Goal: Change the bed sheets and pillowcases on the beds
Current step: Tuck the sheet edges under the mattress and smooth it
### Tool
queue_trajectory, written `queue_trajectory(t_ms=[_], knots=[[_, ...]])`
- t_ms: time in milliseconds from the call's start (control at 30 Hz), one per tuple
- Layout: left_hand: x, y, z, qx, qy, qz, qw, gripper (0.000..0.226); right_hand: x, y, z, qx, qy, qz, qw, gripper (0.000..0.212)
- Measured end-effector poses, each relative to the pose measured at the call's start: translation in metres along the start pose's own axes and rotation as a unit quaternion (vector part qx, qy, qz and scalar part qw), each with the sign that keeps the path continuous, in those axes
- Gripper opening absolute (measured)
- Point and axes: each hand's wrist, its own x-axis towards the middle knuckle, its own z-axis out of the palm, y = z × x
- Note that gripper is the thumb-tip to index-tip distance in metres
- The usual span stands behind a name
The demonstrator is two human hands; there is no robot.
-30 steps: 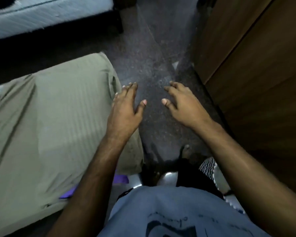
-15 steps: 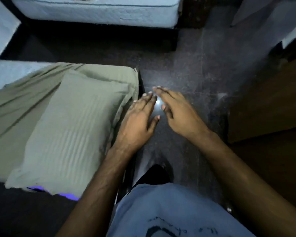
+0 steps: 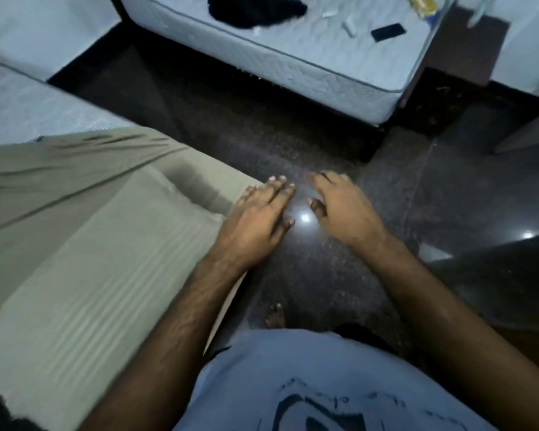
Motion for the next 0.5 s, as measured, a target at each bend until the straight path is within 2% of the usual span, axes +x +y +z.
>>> queue_trajectory(t_ms=[233,333,433,500], knots=[[0.156,-0.028,-0.024,0.011,0.045,-0.111,0.993,0.066,0.17,0.079,-0.026,0.076,-0.03,-0.066,0.995,0.05],[0.222,-0.039,-0.031,0.027,0.063,-0.172,0.983,0.066,0.249,0.11,-0.037,0.065,-0.052,-0.133,0.988,0.05],[0.279,-0.043,-0.046,-0.013,0.091,-0.244,0.965,0.067,0.327,0.123,-0.065,0.062,-0.056,-0.205,0.975,0.05],[0.313,-0.045,-0.061,-0.019,0.135,-0.286,0.949,0.066,0.379,0.121,-0.085,0.07,-0.061,-0.251,0.964,0.049]])
